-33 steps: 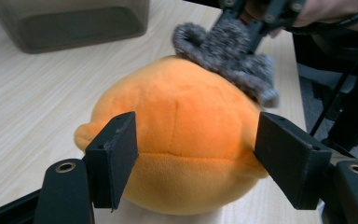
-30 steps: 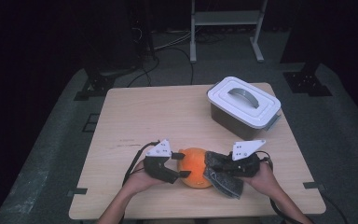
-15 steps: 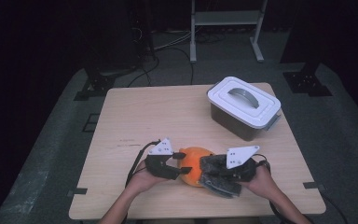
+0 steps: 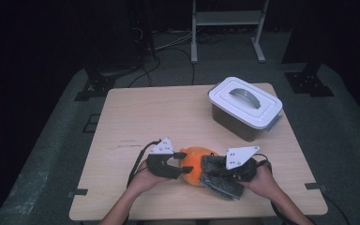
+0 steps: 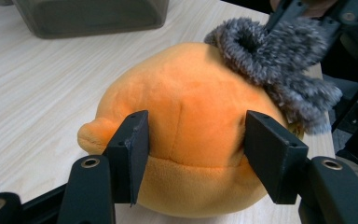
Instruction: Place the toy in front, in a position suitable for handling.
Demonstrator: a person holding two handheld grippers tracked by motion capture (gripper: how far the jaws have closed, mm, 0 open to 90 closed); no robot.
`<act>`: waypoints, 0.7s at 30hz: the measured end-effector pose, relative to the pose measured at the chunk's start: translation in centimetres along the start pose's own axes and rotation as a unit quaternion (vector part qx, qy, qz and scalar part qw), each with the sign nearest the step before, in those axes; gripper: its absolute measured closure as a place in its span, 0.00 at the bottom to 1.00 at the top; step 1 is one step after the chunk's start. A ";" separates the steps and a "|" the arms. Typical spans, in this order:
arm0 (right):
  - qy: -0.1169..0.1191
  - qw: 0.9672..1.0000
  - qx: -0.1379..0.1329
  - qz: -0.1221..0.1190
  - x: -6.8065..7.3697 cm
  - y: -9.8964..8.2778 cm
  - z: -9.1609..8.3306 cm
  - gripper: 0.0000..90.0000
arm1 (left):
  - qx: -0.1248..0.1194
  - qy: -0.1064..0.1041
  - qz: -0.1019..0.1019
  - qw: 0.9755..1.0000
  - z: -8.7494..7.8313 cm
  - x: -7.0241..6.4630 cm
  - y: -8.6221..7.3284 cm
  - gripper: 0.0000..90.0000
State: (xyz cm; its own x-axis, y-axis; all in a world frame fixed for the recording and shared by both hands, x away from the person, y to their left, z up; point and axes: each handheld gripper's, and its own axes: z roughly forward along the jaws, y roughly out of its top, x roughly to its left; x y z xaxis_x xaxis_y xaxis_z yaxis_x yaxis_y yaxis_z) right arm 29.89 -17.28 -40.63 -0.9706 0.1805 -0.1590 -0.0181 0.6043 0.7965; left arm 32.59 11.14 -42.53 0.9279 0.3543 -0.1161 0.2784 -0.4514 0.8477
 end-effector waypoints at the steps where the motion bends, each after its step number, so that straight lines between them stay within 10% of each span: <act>1: 0.000 1.000 -0.003 0.009 -0.2 -0.3 -0.1 0.84 | 0.001 0.000 0.001 1.000 0.0 0.0 0.0 0.46; 9: -0.021 0.998 0.000 0.065 -1.3 -3.5 -2.0 0.84 | 0.000 -0.001 0.002 1.000 0.1 0.0 0.0 0.45; 21: -0.014 0.998 -0.012 0.063 -2.0 -2.1 -0.6 0.84 | 0.003 -0.006 0.016 1.000 -0.1 -0.1 0.0 0.38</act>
State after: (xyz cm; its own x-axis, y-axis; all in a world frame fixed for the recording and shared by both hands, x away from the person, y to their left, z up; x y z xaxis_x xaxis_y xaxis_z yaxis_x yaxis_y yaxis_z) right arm 31.75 -19.41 -41.66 -0.9584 0.2759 -0.0733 0.0974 0.5574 0.8245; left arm 32.50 11.17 -42.50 0.9392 0.3302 -0.0946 0.2495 -0.4667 0.8485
